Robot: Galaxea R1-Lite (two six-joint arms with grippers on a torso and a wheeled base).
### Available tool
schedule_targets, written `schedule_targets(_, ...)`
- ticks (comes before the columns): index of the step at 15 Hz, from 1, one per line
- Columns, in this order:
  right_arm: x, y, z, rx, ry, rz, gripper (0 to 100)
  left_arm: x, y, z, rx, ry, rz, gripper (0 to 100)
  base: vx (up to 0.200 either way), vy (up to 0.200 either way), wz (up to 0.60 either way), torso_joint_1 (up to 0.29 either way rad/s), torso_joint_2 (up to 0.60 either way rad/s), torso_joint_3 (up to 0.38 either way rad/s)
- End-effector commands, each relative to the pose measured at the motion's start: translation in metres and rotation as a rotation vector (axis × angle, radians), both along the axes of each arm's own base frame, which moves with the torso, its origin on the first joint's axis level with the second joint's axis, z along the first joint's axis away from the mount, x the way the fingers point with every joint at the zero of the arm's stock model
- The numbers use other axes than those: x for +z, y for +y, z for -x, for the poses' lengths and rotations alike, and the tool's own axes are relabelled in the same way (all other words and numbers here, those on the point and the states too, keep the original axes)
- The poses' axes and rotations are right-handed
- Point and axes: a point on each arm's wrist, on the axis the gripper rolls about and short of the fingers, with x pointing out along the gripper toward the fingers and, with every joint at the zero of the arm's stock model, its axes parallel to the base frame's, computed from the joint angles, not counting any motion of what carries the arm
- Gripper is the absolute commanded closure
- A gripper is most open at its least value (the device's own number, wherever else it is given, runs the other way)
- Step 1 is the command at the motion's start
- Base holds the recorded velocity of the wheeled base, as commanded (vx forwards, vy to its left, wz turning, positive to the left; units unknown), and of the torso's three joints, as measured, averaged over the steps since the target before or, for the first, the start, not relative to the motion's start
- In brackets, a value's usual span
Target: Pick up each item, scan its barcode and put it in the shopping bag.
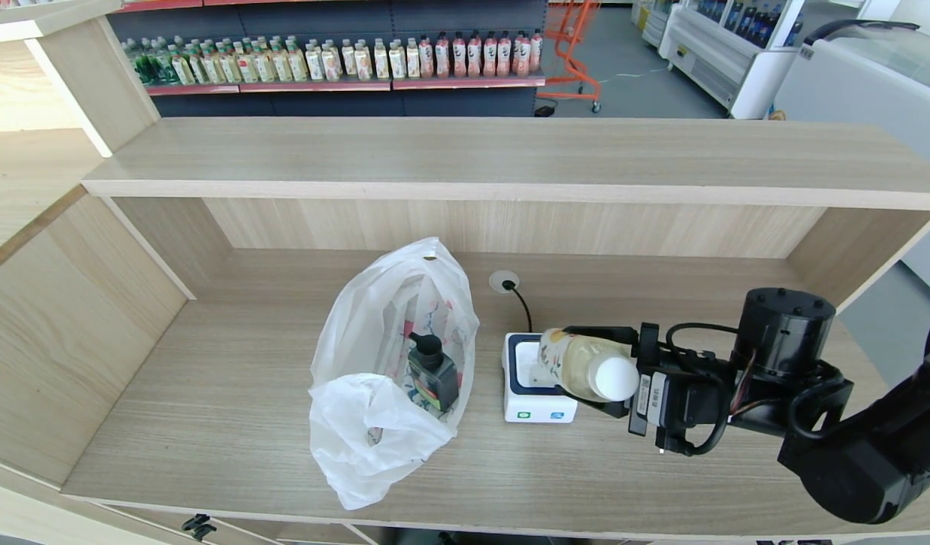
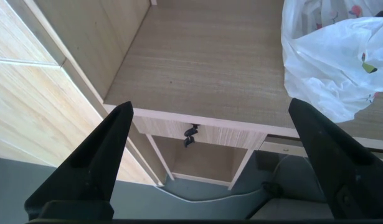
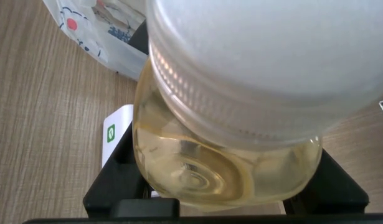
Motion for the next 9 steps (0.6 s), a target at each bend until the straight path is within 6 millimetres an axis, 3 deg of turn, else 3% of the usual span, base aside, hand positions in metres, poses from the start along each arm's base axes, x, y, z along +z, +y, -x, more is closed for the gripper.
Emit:
schedule_targets(1,-0.0012,0.0004,-0.0007,0.002,0.001,0.0,100,0.0,0.0,0.0,0.001,0.0,0.0,0,0.0,0.0,0.0,0.0,0.0,0.0)
schedule_targets(9,-0.0033,0.0006,-0.0022,0.007,0.004,0.002,100,0.0,0.0,0.0,0.001,0.0,0.0,0,0.0,0.0,0.0,0.0,0.0,0.0)
